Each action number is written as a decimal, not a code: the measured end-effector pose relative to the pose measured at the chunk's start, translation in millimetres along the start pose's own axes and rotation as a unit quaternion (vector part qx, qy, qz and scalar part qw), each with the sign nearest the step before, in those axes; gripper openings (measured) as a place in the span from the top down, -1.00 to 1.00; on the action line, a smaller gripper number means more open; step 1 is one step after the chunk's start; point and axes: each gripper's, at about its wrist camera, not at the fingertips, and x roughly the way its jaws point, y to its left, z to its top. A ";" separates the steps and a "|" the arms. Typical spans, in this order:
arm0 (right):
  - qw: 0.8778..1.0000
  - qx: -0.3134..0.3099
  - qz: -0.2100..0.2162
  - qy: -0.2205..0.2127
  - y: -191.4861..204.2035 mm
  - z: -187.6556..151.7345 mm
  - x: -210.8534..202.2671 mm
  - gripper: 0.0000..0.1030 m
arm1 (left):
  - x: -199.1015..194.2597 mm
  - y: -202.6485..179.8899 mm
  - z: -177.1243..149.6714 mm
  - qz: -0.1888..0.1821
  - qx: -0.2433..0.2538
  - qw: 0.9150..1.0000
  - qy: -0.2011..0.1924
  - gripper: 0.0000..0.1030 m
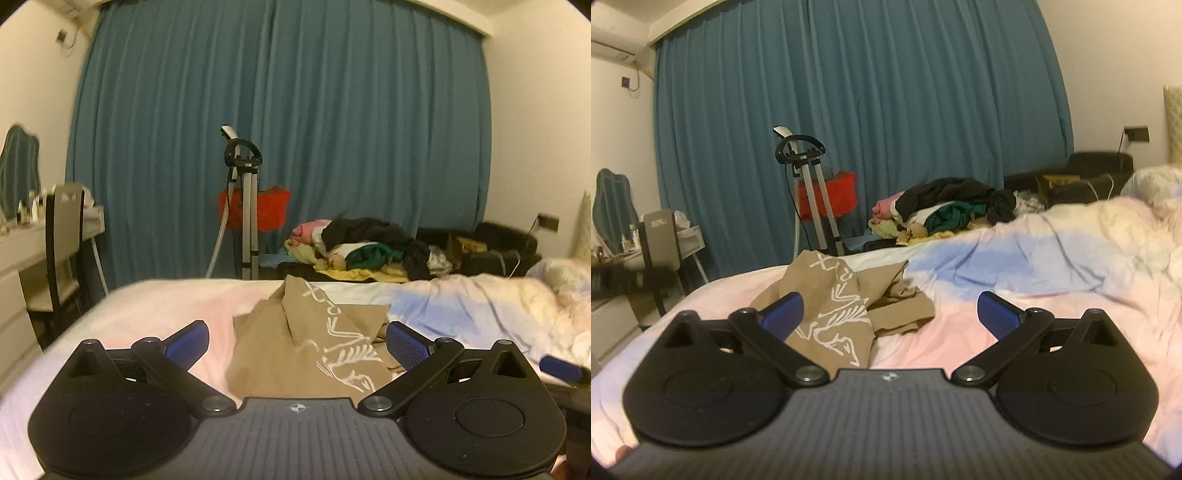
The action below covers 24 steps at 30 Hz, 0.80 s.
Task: Fold clothes
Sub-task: 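Grasp the beige T-shirt with both grippers at its hem edges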
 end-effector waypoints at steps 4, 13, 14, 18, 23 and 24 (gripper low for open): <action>0.999 -0.016 0.011 0.036 4.1 -10.8 9.8 -0.92 | 21.7 3.8 22.7 -0.013 0.003 1.000 0.007 -0.99; 0.980 -0.079 0.064 0.168 49.1 -49.7 65.7 -0.89 | 68.9 110.5 15.3 0.077 -0.087 0.993 0.034 -0.99; 0.978 -0.095 0.067 0.175 57.1 -54.7 74.3 -0.89 | 75.1 118.6 10.9 0.082 -0.090 0.992 0.036 -0.99; 0.970 -0.126 0.060 0.200 81.1 -77.1 111.3 -0.52 | 100.5 148.0 -2.5 0.089 -0.130 0.986 0.061 -0.99; 0.976 -0.118 0.018 0.183 101.7 -88.8 148.2 0.24 | 116.3 166.4 -8.4 0.042 -0.155 0.985 0.067 -0.99; 0.978 -0.116 0.011 0.171 105.0 -84.5 149.0 0.40 | 119.4 165.4 -10.2 0.037 -0.148 0.986 0.066 -0.99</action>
